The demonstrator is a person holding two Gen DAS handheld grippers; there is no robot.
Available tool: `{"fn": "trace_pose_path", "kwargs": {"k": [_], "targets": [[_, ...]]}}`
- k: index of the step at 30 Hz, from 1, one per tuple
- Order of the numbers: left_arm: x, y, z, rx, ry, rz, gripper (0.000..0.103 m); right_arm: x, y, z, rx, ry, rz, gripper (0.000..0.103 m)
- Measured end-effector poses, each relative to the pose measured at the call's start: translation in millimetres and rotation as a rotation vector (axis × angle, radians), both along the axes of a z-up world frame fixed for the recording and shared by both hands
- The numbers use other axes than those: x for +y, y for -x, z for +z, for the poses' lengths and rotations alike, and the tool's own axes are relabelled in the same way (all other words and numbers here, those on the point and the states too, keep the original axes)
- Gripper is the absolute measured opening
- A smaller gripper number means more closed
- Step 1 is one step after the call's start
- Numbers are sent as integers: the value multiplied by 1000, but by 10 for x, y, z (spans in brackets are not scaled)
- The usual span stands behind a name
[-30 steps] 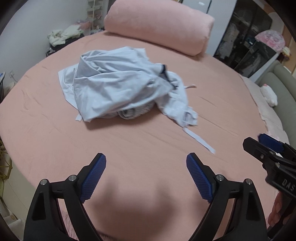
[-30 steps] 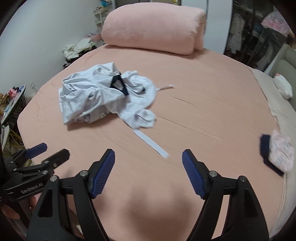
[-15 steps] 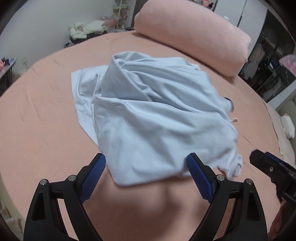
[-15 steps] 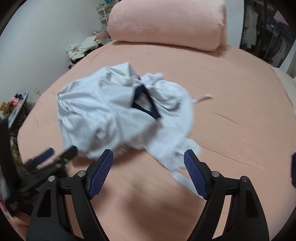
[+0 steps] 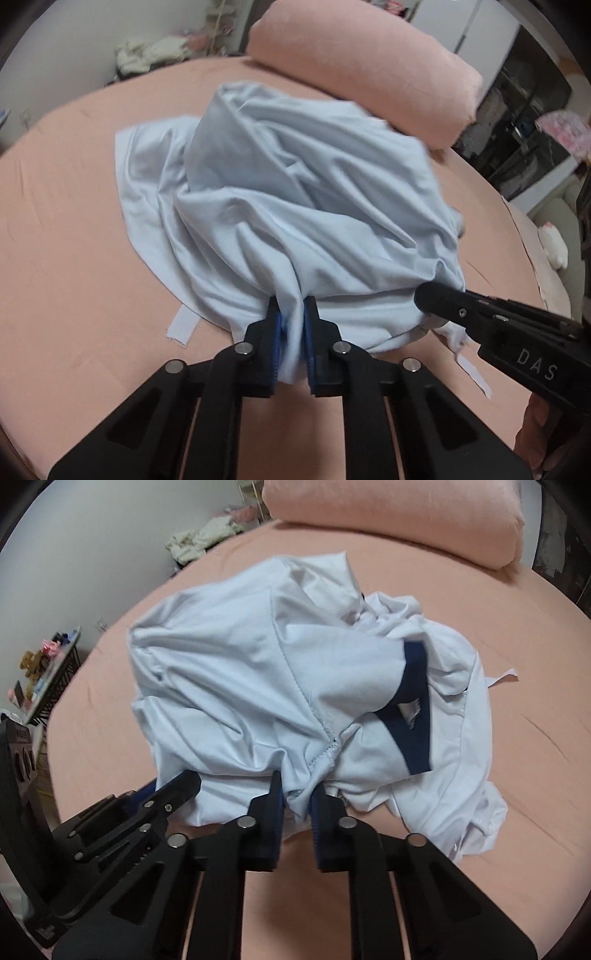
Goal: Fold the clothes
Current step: 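Grasp the light-blue shirt with the left gripper while the right gripper grasps it too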
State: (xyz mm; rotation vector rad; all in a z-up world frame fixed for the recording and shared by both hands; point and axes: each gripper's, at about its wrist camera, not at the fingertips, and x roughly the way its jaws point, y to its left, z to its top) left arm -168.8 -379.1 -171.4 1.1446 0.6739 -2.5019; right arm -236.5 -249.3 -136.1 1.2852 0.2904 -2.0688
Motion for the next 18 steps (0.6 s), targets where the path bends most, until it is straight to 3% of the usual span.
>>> {"fn": "trace_pose_path", "kwargs": {"k": [5,10,18], "targets": [[359,-51,310,43,10,-60,10,260,-225,317,66,12,5,8],[961,-127,614,57,17,-188,10,793,-501,604,120,19,-14,8],[2263,-471,743,38,-77,-418,10,2091,-1260,864,157,9,-108,7]]}}
